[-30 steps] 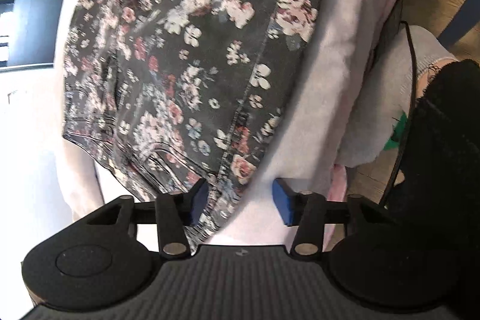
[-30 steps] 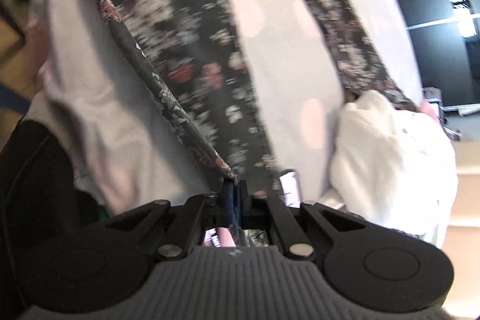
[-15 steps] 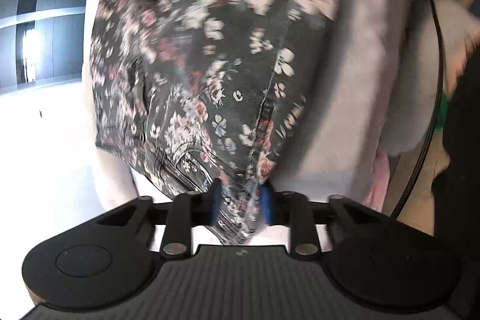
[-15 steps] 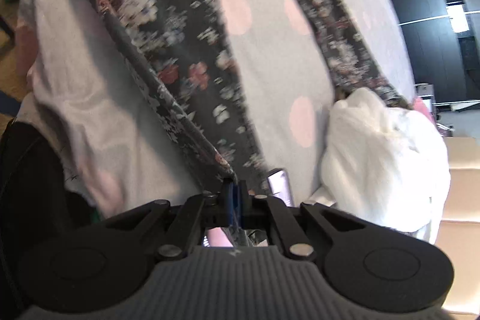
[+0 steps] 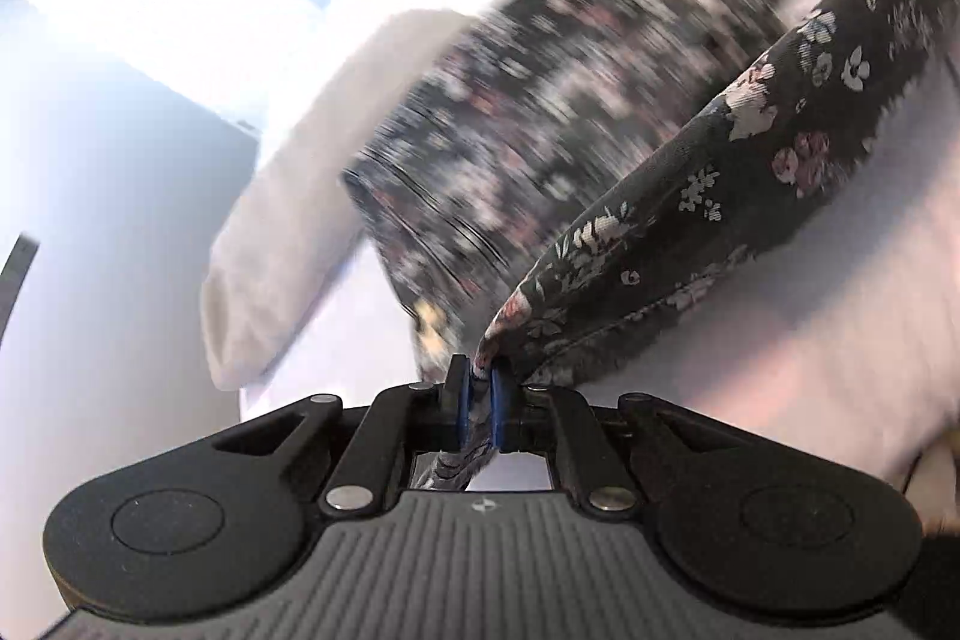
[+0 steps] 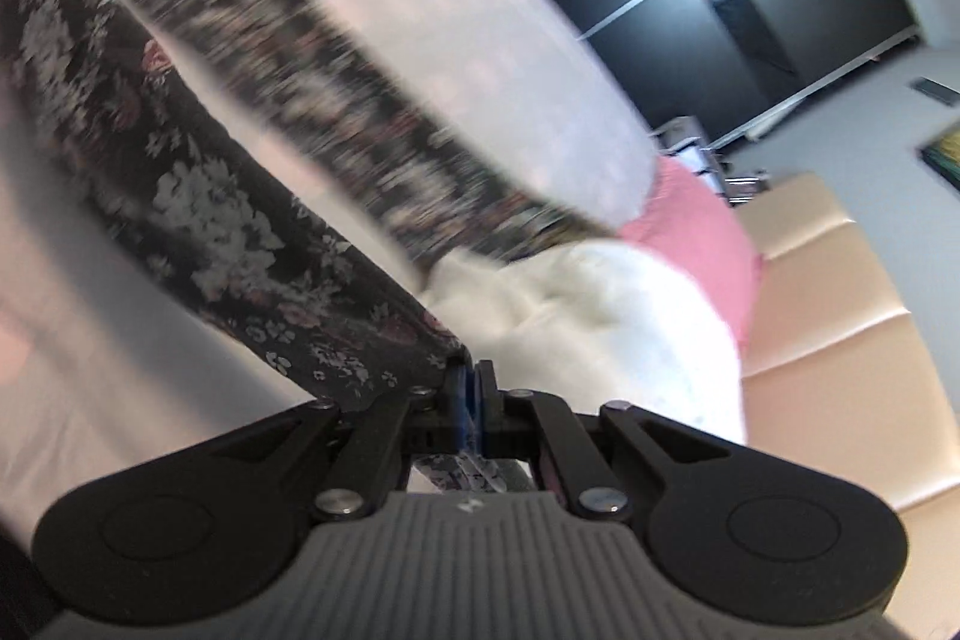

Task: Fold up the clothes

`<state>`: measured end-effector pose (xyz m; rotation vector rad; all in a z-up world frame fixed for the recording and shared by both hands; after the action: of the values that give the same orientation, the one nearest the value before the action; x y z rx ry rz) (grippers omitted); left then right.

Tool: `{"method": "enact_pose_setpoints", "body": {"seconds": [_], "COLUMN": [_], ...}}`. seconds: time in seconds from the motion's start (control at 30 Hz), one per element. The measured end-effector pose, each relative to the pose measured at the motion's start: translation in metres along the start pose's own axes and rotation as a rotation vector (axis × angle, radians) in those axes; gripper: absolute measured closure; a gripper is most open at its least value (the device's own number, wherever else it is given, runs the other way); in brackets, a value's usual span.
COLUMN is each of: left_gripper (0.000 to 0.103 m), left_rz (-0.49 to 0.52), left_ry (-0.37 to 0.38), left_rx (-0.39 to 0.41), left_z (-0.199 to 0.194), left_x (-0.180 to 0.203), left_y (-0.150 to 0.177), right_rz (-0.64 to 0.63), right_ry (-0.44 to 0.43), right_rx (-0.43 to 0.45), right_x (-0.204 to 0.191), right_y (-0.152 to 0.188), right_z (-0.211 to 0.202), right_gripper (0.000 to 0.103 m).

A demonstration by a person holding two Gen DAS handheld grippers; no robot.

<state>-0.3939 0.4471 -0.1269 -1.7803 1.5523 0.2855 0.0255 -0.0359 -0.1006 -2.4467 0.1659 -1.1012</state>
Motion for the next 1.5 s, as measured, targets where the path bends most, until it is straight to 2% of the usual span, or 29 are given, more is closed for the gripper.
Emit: {"method": "enact_pose_setpoints", "body": {"seconds": [0.13,0.2,0.33,0.53,0.7,0.83,0.97,1.1,1.17,1.2,1.27,1.37,1.43,1.5], "left_gripper": [0.098,0.098,0.098,0.099,0.101,0.102,0.102,0.098,0.095,0.091,0.081,0.071,0.063,0.063], "left_rz": [-0.086,-0.089,-0.037,0.01,0.033,0.041,0.035,0.008,-0.01,-0.019,-0.04,-0.066,-0.082,-0.101], "left_ry": [-0.02,-0.038,-0.075,-0.128,-0.152,-0.137,-0.135,-0.144,-0.14,-0.136,-0.128,-0.132,-0.143,-0.154], "left_rx": [0.001,-0.011,-0.045,-0.093,-0.135,-0.146,-0.148,-0.117,-0.095,-0.089,-0.081,-0.071,-0.068,-0.074], "left_z": [0.013,0.024,0.057,0.131,0.195,0.237,0.267,0.278,0.274,0.274,0.268,0.25,0.235,0.227], "left_x": [-0.036,-0.049,-0.067,-0.086,-0.093,-0.087,-0.08,-0.083,-0.088,-0.092,-0.1,-0.109,-0.112,-0.114], "left_y": [-0.041,-0.06,-0.097,-0.151,-0.179,-0.189,-0.19,-0.186,-0.183,-0.181,-0.176,-0.165,-0.155,-0.148], "right_rz": [0.061,0.063,0.046,-0.013,-0.042,-0.117,-0.127,-0.129,-0.126,-0.111,-0.058,0.085,0.187,0.285], "right_ry": [0.045,0.067,0.091,0.079,0.057,0.03,0.02,0.023,0.024,0.02,0.005,-0.054,-0.061,-0.068], "right_rx": [-0.004,-0.013,-0.044,-0.126,-0.196,-0.266,-0.299,-0.31,-0.316,-0.321,-0.326,-0.338,-0.328,-0.322], "right_x": [0.03,0.038,0.05,0.052,0.047,0.031,0.021,0.013,0.01,0.012,0.023,0.046,0.065,0.08], "right_y": [-0.035,-0.051,-0.079,-0.109,-0.128,-0.127,-0.124,-0.123,-0.123,-0.124,-0.126,-0.128,-0.13,-0.128], "right_z": [0.022,0.037,0.074,0.149,0.212,0.257,0.286,0.297,0.301,0.3,0.296,0.284,0.271,0.254], "right_gripper": [0.101,0.101,0.101,0.101,0.101,0.101,0.1,0.098,0.093,0.091,0.073,0.068,0.066,0.066]}}
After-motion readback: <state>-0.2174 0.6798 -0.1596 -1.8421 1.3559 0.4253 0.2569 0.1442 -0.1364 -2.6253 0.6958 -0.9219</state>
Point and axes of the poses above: each gripper's, at about its wrist camera, not at the fingertips, and z roughly the way its jaws point, x to its right, y to its underside, the point moved 10 cm from there along z, roughly the way its jaws point, and after that the axes turned 1 degree about z, right-handed, at the moved point
